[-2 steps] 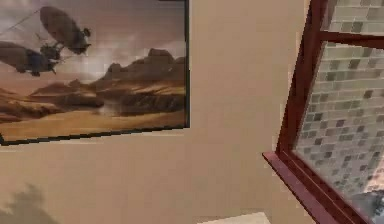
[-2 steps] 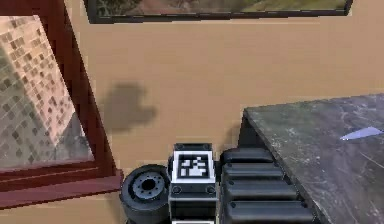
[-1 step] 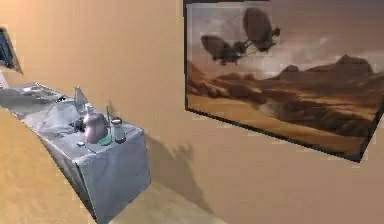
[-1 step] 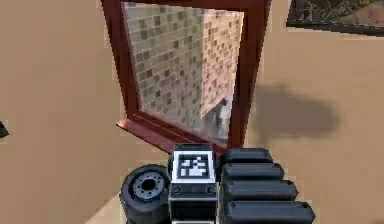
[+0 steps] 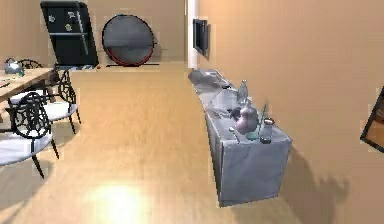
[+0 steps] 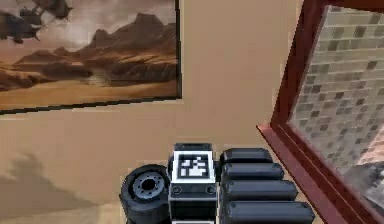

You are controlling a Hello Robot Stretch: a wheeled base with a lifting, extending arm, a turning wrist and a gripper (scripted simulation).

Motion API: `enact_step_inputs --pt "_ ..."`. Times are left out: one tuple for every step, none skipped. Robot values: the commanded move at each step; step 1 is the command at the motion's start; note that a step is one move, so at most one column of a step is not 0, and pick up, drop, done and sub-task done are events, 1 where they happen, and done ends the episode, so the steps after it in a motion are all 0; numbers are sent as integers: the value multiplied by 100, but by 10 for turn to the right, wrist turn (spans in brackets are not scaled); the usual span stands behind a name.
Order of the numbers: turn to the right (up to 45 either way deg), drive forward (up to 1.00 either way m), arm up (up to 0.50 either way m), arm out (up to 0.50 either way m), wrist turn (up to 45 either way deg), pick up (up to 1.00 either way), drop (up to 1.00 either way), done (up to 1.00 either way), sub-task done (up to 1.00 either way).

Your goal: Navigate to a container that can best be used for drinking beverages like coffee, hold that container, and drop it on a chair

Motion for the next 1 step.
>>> enact_step_inputs --pt "-390 0 0 0 0 0 0 0 0"
